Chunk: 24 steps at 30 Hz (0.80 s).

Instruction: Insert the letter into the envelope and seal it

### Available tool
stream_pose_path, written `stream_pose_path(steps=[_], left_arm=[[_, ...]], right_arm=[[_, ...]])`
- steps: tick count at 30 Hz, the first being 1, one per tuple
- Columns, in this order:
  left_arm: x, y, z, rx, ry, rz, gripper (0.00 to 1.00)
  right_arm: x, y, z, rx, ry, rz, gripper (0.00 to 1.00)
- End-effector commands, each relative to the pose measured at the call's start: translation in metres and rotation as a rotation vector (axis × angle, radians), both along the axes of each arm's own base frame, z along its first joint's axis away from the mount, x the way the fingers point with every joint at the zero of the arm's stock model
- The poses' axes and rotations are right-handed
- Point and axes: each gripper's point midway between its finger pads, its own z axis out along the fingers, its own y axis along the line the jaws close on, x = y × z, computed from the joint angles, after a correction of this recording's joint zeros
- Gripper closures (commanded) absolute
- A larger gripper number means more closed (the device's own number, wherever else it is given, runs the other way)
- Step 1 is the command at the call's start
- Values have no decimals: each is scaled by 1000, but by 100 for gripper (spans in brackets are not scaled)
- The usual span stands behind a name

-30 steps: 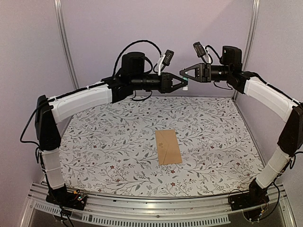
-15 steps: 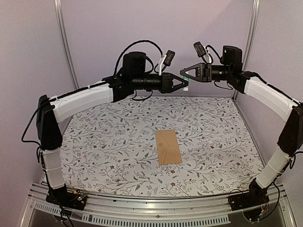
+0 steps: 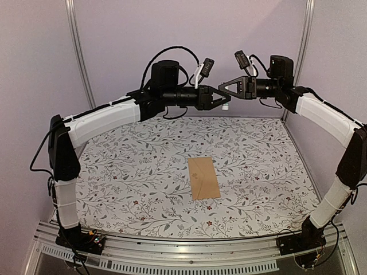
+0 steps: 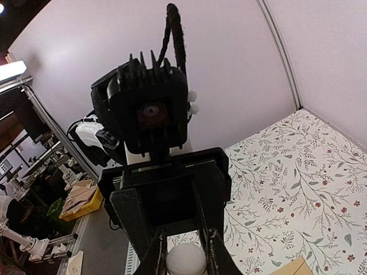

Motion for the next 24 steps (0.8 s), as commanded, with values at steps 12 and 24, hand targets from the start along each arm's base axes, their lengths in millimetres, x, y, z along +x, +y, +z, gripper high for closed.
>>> stream_pose_path(steps=[12,24], left_arm=[[7,0,-8,1,36,-28,94],[3,22,51,-116,-80,48,100]], right_arm=[[-3,-3,16,25,-43,24,75],[25,-72,18,-25,-26,-142,56]])
